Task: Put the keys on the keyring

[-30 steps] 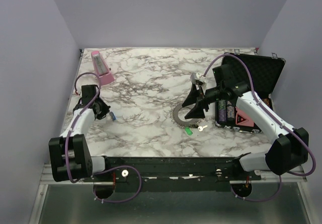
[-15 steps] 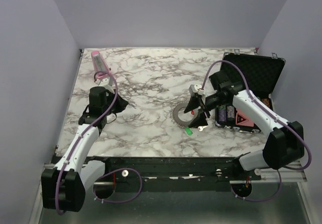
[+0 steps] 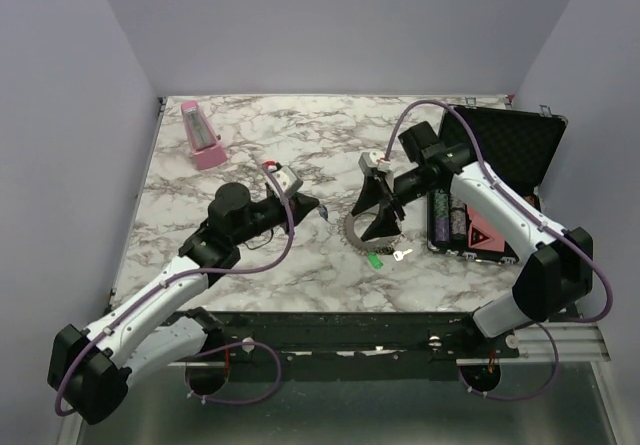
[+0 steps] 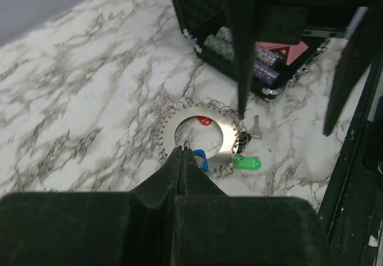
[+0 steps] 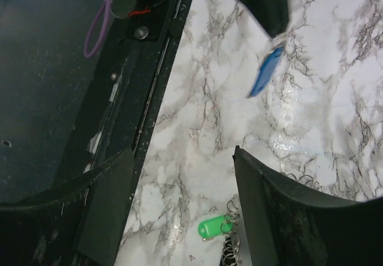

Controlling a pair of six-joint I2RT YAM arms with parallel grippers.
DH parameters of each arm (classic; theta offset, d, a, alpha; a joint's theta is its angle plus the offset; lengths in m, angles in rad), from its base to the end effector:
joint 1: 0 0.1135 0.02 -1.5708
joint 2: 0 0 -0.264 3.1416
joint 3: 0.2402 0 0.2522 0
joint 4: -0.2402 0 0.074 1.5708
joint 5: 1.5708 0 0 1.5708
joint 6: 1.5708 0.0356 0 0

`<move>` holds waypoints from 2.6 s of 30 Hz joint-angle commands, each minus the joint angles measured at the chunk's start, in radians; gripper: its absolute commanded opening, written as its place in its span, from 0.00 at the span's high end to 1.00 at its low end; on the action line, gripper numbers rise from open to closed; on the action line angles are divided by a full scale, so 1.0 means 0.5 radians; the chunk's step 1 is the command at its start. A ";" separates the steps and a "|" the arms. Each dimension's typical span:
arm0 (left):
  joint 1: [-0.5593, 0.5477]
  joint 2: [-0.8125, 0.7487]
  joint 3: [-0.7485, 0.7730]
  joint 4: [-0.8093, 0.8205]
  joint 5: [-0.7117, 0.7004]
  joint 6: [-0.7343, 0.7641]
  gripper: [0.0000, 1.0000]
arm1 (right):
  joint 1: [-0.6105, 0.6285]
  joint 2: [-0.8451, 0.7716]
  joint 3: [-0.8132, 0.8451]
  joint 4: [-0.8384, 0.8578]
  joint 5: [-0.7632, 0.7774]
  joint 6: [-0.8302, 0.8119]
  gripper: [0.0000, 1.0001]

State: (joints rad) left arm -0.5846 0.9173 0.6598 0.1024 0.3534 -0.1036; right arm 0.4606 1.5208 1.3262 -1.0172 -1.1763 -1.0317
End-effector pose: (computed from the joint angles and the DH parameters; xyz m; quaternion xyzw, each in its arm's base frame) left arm 0.1748 -0.1305 0.3022 0.2892 0.6992 -0.3417 0.5575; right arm 0.2448 0.1581 0.3066 -0.6284 0.5339 0.4820 0.2963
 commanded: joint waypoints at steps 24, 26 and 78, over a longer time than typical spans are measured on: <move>-0.478 0.144 -0.543 1.439 0.195 -0.059 1.00 | 0.039 -0.354 -0.431 0.899 -0.114 0.855 0.63; -0.481 0.166 -0.562 1.492 0.192 -0.103 1.00 | 0.057 -0.339 -0.416 0.872 -0.114 0.830 0.64; -0.831 -0.053 -0.761 1.117 -0.099 0.262 0.42 | 0.146 -0.167 -0.425 -0.457 0.003 -1.600 0.99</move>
State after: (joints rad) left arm -0.9421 0.8074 0.2325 0.6247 0.3580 -0.0498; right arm 0.5247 1.4311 1.1385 -1.2285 -1.1202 -1.7699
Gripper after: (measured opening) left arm 0.584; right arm 0.009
